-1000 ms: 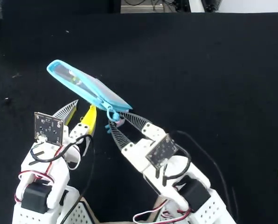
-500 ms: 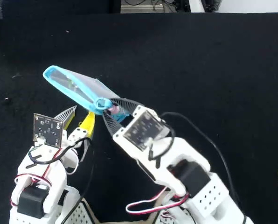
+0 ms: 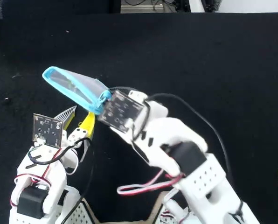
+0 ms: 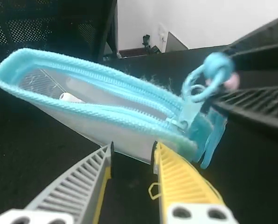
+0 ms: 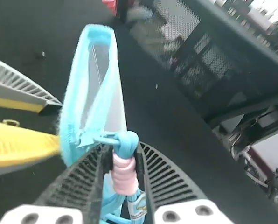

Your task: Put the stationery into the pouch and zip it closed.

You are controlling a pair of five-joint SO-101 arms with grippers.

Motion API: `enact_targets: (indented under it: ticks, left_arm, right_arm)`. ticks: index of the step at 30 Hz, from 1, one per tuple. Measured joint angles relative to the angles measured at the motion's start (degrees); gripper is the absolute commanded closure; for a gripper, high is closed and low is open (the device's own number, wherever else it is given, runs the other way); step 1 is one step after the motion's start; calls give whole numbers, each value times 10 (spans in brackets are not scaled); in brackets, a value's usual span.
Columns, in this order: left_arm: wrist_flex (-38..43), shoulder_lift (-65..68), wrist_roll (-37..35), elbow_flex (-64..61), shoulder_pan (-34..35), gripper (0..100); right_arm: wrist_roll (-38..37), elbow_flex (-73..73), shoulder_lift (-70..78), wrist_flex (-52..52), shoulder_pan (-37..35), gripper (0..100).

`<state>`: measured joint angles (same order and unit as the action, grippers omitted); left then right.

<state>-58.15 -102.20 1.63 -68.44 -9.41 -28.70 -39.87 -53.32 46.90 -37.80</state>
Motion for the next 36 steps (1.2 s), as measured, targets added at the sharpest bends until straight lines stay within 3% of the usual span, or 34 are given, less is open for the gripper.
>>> enact_targets:
  ticks: [5, 9, 17, 28, 36]
  left_arm:
    - [-33, 6, 0, 28, 0, 755]
    - [-82, 0, 0, 72, -4, 756]
    - [-101, -1, 0, 84, -135, 758]
    - [-11, 0, 0, 2, -33, 758]
    - [16, 0, 0, 2, 4, 758]
  right_arm:
    - [-4, 24, 45, -7, 0, 988]
    - [-4, 27, 48, -7, 0, 988]
    - [-4, 27, 49, -7, -3, 988]
    - [-4, 27, 49, -7, -1, 988]
    - [-7, 27, 49, -7, 34, 988]
